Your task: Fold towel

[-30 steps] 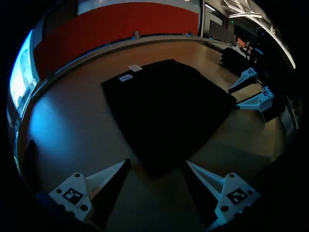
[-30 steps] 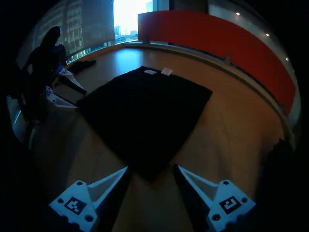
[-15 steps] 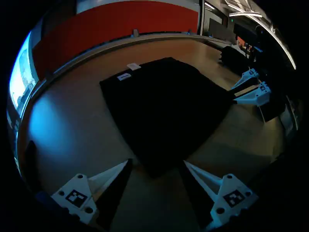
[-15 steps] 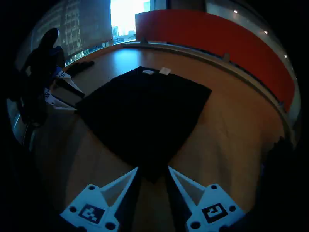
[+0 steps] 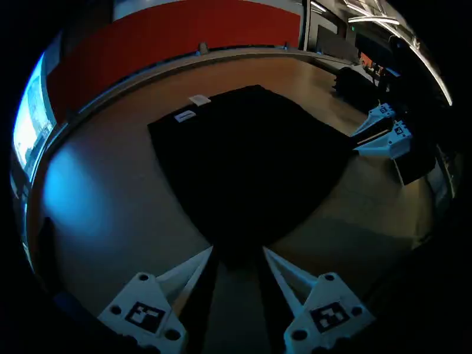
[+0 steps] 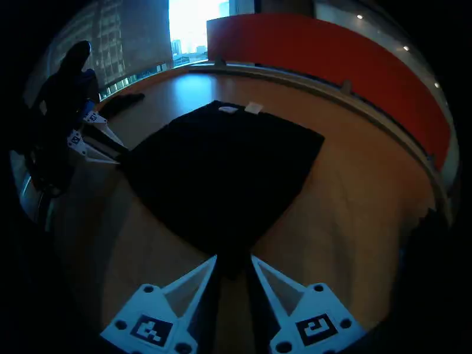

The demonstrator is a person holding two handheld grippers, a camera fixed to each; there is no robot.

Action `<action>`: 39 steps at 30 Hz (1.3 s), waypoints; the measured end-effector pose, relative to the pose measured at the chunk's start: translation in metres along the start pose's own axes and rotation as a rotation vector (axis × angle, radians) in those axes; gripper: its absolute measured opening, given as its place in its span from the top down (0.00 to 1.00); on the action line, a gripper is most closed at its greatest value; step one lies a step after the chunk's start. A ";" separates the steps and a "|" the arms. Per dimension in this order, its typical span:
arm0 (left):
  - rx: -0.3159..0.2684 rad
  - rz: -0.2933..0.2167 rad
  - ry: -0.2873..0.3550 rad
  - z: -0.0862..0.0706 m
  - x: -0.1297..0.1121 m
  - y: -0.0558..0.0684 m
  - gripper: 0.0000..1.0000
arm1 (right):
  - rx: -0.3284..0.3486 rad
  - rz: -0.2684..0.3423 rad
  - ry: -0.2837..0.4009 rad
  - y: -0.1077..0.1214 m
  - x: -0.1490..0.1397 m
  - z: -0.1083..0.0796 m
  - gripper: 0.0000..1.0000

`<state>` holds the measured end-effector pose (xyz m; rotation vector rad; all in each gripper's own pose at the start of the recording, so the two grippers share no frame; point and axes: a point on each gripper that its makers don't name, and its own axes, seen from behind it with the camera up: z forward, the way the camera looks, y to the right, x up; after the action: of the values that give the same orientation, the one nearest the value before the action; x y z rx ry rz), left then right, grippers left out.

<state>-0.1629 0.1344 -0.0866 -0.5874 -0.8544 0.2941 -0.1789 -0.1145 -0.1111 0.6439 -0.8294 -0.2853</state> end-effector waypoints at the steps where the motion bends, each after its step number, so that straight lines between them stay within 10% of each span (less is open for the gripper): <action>1: 0.004 -0.005 -0.002 0.000 0.000 -0.001 0.71 | 0.005 -0.001 -0.001 -0.001 0.000 0.000 0.77; 8: 0.028 -0.033 -0.011 0.001 0.001 -0.005 0.88 | 0.035 0.001 -0.001 -0.011 0.002 0.001 0.82; 20: 0.024 -0.081 -0.032 -0.003 0.000 0.003 0.90 | 0.028 0.005 0.026 -0.012 0.014 -0.008 0.84; 39: 0.025 -0.138 0.013 -0.052 0.030 0.016 0.90 | 0.023 -0.006 0.053 -0.009 0.047 -0.058 0.84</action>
<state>-0.1040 0.1423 -0.1037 -0.5045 -0.8727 0.1751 -0.1040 -0.1190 -0.1182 0.6729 -0.7810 -0.2635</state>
